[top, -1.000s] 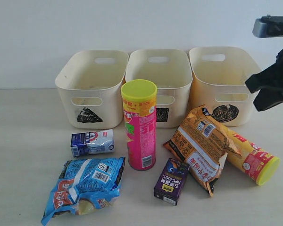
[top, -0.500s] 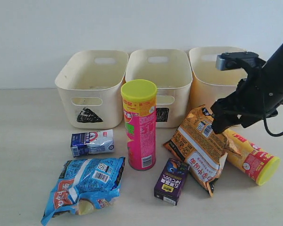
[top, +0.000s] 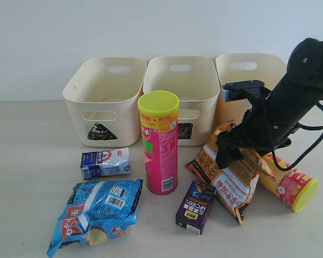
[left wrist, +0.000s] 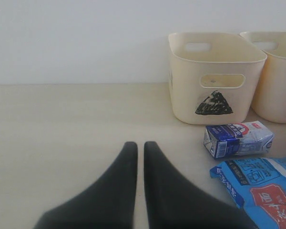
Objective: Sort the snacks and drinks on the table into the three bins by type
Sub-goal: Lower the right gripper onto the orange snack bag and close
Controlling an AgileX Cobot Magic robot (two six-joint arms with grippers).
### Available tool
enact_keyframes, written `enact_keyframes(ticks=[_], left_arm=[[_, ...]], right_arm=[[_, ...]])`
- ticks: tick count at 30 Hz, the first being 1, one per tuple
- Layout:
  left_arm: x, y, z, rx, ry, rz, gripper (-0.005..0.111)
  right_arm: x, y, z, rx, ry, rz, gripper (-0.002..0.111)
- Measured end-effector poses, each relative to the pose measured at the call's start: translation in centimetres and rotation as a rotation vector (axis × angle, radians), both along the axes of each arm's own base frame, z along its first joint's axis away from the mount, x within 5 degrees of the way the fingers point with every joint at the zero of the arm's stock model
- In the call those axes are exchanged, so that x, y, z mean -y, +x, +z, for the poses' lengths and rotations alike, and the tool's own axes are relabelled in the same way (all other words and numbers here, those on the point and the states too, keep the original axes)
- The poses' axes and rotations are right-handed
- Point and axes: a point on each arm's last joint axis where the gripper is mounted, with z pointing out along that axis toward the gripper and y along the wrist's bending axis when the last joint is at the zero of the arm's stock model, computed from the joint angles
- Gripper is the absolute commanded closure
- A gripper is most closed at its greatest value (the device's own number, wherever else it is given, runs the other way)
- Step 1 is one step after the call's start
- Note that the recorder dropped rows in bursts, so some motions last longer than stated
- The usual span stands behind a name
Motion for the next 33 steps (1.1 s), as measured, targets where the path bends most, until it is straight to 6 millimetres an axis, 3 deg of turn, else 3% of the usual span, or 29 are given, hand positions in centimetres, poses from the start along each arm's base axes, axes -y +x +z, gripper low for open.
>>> enact_keyframes(ticks=[21, 24, 29, 33], left_arm=[[0.0, 0.0, 0.0, 0.0, 0.0, 0.0, 0.103], [0.0, 0.0, 0.0, 0.0, 0.0, 0.0, 0.103], [0.0, 0.0, 0.0, 0.0, 0.0, 0.0, 0.103], [0.0, 0.0, 0.0, 0.0, 0.0, 0.0, 0.103]], right_arm=[[-0.8, 0.9, -4.2, -0.07, 0.002, -0.024, 0.029], [-0.9, 1.0, -4.1, -0.067, 0.006, -0.028, 0.048], [-0.9, 1.0, -4.1, -0.071, 0.009, -0.024, 0.105], [-0.9, 1.0, -4.1, -0.07, 0.007, -0.016, 0.108]])
